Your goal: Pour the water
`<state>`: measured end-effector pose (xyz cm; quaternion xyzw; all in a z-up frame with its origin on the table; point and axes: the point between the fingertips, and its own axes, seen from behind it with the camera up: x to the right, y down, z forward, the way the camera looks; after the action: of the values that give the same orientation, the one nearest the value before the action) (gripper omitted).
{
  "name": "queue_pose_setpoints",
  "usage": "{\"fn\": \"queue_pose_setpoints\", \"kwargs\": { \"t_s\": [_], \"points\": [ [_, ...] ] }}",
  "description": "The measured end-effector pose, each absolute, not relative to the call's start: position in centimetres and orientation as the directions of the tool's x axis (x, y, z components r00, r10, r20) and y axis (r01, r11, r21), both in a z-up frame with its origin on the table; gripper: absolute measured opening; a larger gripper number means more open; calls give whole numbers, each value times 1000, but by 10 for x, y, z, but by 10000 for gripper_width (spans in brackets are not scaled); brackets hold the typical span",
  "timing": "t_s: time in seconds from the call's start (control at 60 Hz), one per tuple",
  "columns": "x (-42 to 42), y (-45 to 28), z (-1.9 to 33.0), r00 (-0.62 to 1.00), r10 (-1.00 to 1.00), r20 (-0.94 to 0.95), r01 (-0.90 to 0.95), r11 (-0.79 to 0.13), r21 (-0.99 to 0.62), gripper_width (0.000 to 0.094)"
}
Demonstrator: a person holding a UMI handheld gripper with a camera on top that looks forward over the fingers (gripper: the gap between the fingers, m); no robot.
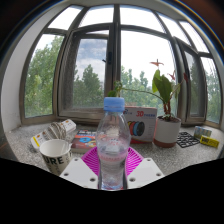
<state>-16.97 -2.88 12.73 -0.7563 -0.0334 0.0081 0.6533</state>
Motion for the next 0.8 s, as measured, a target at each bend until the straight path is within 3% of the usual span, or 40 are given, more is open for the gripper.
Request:
{"fn": "queue_pose_setpoints", "kwargs": {
  "t_s": [0.083,0.1,0.117,0.183,0.333,0.367,0.4,0.417,0.8],
  "points": [
    [-171,-29,88,998,58,1,13,-202,-979,278],
    [-171,-30,86,998,61,3,15,-203,-979,280],
    [-169,-29,99,998,54,12,20,-144,-989,278],
    [-165,-27,97,999,46,25,31,-146,-989,302],
    [-168,-30,93,1000,19,14,17,-206,-978,542],
    [-168,-34,89,1000,17,11,15,-237,-971,662],
    [-170,-39,87,1000,20,11,16,-263,-965,845],
    [-170,-43,88,1000,19,12,17,-272,-962,859],
    [-164,-194,123,982,-173,74,-6,-421,-907,856]
  ]
}}
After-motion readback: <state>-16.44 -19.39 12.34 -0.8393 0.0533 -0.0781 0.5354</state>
